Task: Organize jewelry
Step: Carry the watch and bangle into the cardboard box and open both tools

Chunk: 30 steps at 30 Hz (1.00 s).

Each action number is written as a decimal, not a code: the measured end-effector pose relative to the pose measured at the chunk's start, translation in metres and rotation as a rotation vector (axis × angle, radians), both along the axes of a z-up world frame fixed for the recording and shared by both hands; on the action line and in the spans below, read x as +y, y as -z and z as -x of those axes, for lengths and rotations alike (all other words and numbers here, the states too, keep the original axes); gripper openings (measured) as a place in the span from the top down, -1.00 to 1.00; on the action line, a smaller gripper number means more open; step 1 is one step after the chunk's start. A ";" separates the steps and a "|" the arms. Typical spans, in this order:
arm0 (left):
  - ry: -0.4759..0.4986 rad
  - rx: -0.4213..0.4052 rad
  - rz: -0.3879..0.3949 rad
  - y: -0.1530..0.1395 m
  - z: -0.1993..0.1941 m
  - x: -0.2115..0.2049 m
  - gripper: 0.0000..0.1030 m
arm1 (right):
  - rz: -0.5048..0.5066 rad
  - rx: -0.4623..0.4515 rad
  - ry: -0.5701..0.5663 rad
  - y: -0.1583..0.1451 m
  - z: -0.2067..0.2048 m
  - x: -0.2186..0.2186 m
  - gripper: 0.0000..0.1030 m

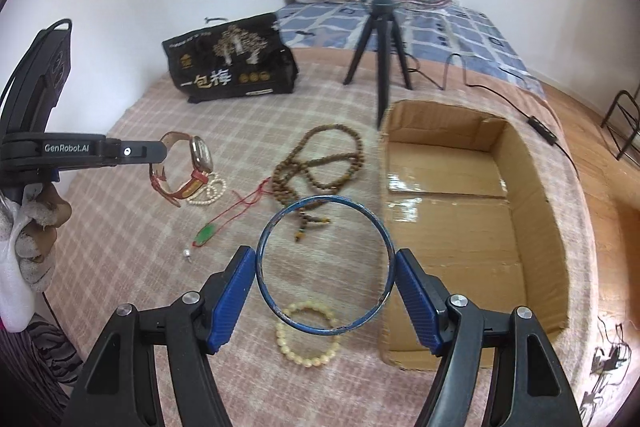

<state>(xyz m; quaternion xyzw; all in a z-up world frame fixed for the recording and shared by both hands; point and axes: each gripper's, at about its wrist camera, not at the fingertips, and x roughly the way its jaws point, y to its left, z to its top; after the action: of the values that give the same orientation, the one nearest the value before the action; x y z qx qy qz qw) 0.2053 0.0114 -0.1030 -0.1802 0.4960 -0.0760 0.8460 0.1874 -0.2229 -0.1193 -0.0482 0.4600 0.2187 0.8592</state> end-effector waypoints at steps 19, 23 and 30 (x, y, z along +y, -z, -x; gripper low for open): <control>0.082 -0.031 0.048 -0.004 -0.063 -0.099 0.90 | 0.011 0.049 0.186 0.011 -0.022 -0.079 -0.42; 0.100 -0.022 0.049 0.002 -0.074 -0.116 0.90 | 0.015 0.066 0.203 0.017 -0.027 -0.086 -0.42; 0.130 0.002 0.042 0.013 -0.085 -0.143 0.90 | 0.022 0.093 0.215 0.026 -0.031 -0.093 -0.42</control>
<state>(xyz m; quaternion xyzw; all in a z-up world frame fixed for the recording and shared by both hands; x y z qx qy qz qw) 0.2902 -0.1314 -0.1155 -0.1653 0.5057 -0.1412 0.8349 0.2185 -0.3157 -0.1452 0.0021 0.5042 0.1224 0.8549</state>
